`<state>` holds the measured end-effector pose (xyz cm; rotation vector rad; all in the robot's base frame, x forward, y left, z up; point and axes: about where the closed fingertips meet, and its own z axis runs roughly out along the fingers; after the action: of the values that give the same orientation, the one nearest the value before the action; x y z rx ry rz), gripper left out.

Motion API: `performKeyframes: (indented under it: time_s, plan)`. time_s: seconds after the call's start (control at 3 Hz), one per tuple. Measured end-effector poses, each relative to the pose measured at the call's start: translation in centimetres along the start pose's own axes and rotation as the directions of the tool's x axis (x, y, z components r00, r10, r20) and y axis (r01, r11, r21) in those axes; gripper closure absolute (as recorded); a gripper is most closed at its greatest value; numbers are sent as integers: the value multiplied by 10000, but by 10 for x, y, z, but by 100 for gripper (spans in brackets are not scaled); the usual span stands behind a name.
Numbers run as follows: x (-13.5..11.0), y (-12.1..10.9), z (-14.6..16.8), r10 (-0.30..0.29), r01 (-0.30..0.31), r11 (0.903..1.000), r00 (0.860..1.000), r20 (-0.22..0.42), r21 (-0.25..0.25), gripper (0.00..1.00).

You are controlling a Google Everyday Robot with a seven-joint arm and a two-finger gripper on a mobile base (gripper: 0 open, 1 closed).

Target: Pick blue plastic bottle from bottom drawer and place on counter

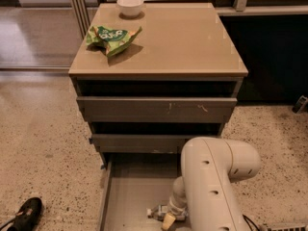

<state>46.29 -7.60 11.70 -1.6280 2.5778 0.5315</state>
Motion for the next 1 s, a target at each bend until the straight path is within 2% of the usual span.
performKeyframes:
  time_s: [0.67,1.0]
  plan:
    - [0,0,0,0,0,10000,10000,0,-1,65]
    - [-1,-1,0,-1,15,9988,9996,291,-487,88]
